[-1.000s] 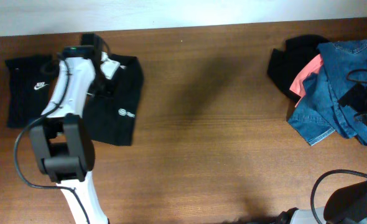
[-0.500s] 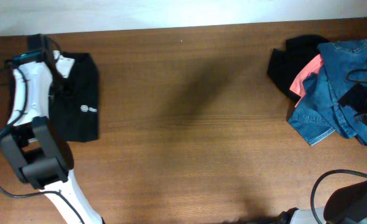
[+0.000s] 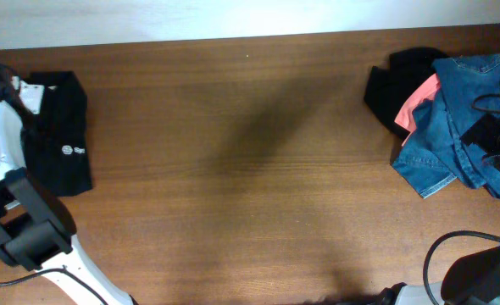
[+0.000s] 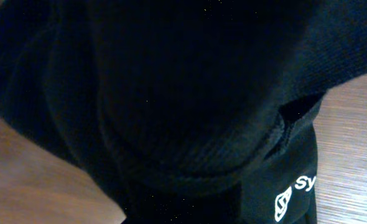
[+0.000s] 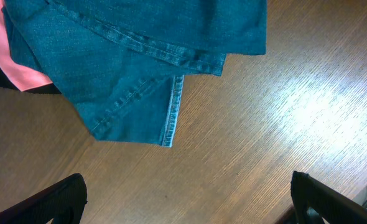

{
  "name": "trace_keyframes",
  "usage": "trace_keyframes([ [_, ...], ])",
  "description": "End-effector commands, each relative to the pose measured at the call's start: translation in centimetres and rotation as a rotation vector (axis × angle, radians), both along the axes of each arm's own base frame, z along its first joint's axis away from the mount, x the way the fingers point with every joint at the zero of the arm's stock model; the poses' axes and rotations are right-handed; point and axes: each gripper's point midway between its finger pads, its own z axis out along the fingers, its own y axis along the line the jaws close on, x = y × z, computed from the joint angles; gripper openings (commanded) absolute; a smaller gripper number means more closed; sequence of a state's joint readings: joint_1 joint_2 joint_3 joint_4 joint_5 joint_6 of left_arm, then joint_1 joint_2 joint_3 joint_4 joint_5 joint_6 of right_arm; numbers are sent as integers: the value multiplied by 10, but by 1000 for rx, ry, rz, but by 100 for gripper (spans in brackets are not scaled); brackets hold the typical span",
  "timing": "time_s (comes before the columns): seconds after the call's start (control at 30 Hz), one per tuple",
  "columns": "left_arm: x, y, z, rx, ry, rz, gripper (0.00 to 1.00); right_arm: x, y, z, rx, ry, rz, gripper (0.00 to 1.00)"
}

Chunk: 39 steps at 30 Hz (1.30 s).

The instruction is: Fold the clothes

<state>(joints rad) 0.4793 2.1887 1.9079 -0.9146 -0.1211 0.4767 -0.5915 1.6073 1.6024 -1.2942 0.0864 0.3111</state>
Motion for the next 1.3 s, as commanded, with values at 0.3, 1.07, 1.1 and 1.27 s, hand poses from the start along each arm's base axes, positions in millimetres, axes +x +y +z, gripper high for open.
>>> trace_keyframes([
  [0.3, 8, 44, 2, 11, -111, -2, 1, -2, -3, 0, -9, 6, -12, 99],
  [1.07, 12, 90, 51, 208, -252, 322, 99, -2, -3, 0, -9, 6, -12, 99],
  [1.1, 16, 86, 62, 209, -278, 325, 99, -2, -3, 0, -9, 6, -12, 99],
  [1.27, 32, 51, 92, 153, -362, 300, 36, -2, -3, 0, -9, 6, -12, 99],
])
